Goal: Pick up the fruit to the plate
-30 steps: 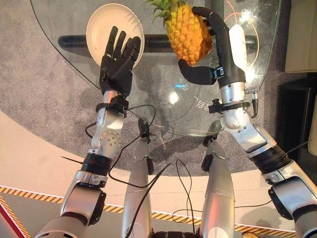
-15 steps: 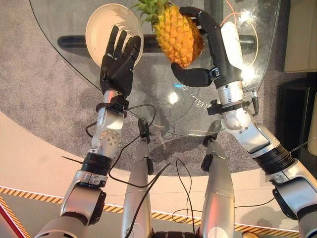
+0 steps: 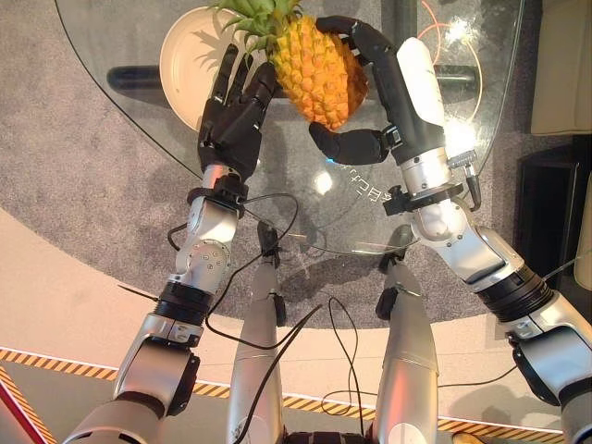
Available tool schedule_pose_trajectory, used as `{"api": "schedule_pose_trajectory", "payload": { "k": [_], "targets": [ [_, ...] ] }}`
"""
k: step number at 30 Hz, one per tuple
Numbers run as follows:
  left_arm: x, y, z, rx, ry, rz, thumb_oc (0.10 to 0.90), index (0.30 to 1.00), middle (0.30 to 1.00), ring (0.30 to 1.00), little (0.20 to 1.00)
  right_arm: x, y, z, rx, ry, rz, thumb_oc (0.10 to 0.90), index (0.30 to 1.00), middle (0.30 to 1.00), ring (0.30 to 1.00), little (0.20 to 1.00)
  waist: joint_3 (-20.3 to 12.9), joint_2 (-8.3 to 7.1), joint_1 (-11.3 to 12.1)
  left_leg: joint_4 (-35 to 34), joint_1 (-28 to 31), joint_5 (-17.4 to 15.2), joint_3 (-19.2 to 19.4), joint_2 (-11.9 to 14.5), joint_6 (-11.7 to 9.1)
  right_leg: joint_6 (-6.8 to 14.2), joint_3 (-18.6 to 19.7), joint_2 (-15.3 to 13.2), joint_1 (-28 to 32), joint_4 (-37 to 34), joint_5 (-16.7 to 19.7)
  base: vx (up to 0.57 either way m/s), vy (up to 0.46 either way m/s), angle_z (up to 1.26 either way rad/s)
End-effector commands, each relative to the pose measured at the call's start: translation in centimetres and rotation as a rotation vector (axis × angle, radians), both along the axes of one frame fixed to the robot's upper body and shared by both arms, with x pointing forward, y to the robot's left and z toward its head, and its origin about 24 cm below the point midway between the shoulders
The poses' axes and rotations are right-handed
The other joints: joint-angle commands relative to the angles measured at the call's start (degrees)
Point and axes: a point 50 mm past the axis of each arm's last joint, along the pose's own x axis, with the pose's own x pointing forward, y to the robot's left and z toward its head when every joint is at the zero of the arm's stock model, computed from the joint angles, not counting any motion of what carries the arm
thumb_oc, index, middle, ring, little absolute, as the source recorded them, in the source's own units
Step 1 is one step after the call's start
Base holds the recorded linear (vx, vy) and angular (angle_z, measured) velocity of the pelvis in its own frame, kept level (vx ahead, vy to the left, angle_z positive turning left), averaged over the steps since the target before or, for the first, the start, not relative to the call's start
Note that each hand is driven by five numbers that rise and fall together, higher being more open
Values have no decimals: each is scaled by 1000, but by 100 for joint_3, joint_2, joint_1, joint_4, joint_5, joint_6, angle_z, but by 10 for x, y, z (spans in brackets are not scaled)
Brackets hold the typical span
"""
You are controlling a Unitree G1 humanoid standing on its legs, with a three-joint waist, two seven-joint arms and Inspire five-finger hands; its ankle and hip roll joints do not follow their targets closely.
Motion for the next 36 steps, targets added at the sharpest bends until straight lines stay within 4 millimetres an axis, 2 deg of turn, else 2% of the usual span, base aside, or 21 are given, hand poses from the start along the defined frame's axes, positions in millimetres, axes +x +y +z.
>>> {"api": "schedule_pose_trajectory", "payload": {
  "k": [1, 17, 36],
  "targets": [
    [-22, -21, 60, -22, -296, -113, 800, 900, 900, 900, 900, -63, 49, 65, -32, -362, 363, 100, 300, 300, 300, 200, -118, -50, 65, 280, -37, -237, 20, 117, -186, 329, -100, -54, 435, -729, 387, 0, 0, 0],
    [-37, -19, 74, -122, -485, -191, 800, 900, 900, 900, 900, -59, 52, 54, -91, -305, 371, 100, 300, 300, 300, 200, -118, -88, 94, 240, -12, -246, -6, 104, -184, 328, -120, -57, 469, -751, 389, 0, 0, 0],
    [-43, -15, 79, -139, -560, -198, 800, 900, 900, 900, 900, -54, 51, 47, -181, -247, 356, 100, 300, 300, 300, 200, -118, -119, 104, 255, -60, -271, -49, 87, -182, 332, -123, -51, 423, -729, 373, 0, 0, 0]
  ]
}}
